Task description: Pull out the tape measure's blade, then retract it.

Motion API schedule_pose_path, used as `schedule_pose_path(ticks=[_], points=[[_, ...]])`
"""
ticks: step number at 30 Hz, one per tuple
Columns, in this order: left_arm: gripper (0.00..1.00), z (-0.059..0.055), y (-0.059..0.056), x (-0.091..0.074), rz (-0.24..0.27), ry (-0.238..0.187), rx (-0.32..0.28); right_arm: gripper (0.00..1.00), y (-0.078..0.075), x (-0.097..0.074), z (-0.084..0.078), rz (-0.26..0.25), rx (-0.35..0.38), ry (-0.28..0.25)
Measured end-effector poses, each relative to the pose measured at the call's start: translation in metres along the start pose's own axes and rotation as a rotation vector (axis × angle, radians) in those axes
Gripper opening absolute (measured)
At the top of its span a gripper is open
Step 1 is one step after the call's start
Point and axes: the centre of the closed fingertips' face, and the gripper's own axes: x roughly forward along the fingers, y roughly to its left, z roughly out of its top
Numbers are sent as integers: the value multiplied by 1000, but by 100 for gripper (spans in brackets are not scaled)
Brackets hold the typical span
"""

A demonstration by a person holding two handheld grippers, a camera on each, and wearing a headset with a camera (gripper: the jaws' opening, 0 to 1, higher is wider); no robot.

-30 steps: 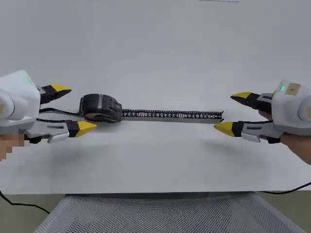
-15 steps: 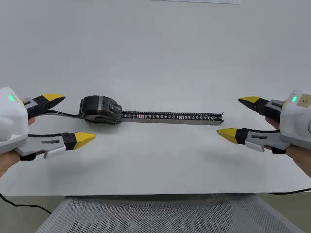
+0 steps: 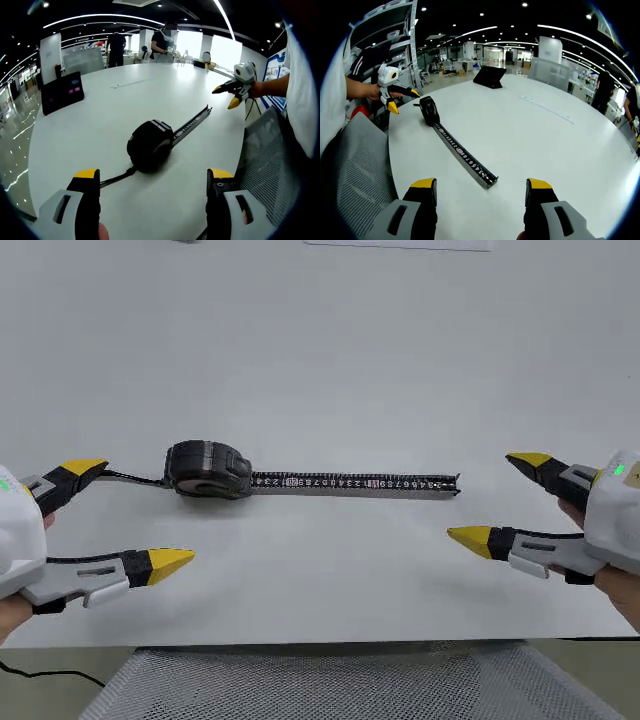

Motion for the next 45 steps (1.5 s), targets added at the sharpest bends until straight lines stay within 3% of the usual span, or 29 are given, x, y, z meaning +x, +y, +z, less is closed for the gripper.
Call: schedule_pose_path(ticks=[27,45], points=[[98,-28,-16,-10,17,14,-90,99,20,-3,-11,3,39,-16],[99,-28,-18,-12,21,5,-107,99,24,-6,-18,-2,60,-11]])
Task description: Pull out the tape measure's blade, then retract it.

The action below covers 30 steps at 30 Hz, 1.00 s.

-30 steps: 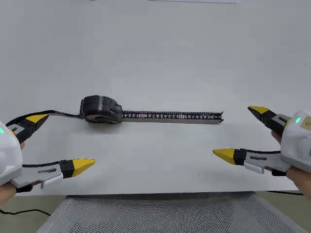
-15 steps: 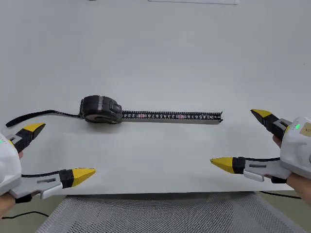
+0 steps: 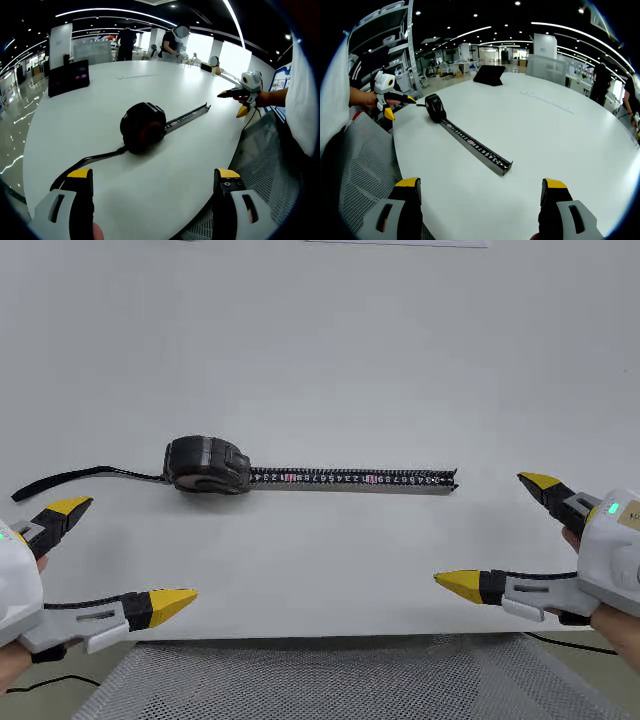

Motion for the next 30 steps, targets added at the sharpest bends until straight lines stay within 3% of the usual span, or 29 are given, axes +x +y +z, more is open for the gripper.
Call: schedule_pose_path(ticks=[30], points=[[99,5,4,0,8,-17,-11,99,-1,-2,1,-7,-9,-5]])
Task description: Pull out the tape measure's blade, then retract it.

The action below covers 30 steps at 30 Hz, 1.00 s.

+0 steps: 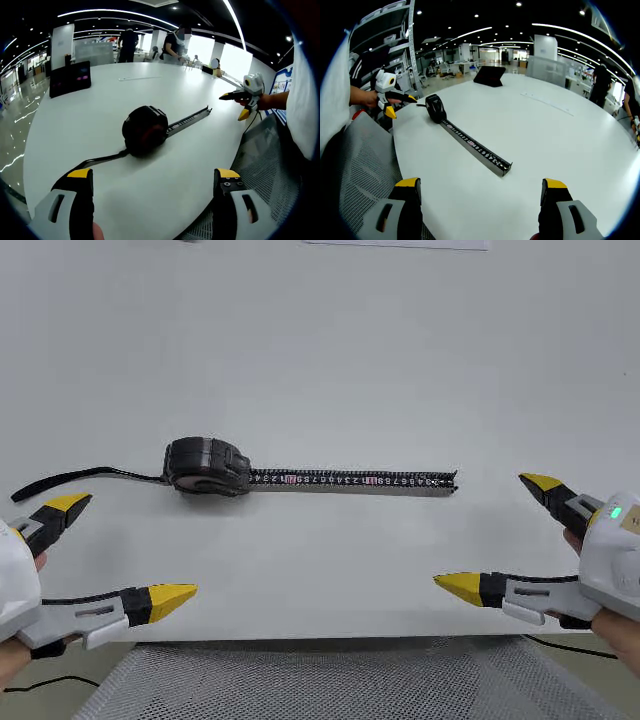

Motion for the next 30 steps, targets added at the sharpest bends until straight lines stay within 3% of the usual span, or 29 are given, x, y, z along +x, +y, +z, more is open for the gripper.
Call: schedule_pose_path(ticks=[30], points=[[98,17,1,16,-5,-19,-16,99,-2,3,5,9,-16,1]])
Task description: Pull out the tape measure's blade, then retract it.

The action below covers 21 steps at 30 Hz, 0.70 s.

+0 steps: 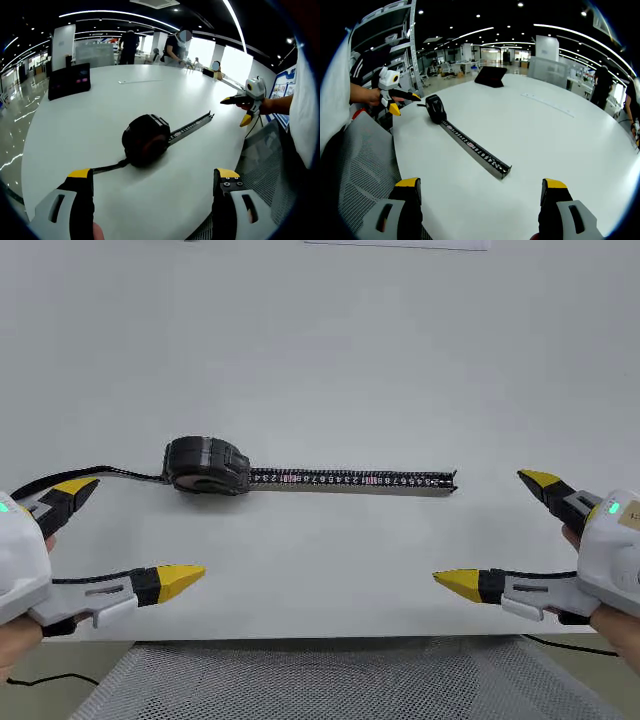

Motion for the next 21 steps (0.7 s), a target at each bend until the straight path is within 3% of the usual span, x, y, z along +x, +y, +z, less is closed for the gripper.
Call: schedule_pose_path(ticks=[14,21], points=[[97,13,-4,23,3,14,-8,99,-11,6,5,17,-16,-5],[96,16,-5,32,9,13,-26,94,-14,9,3,27,-23,3]])
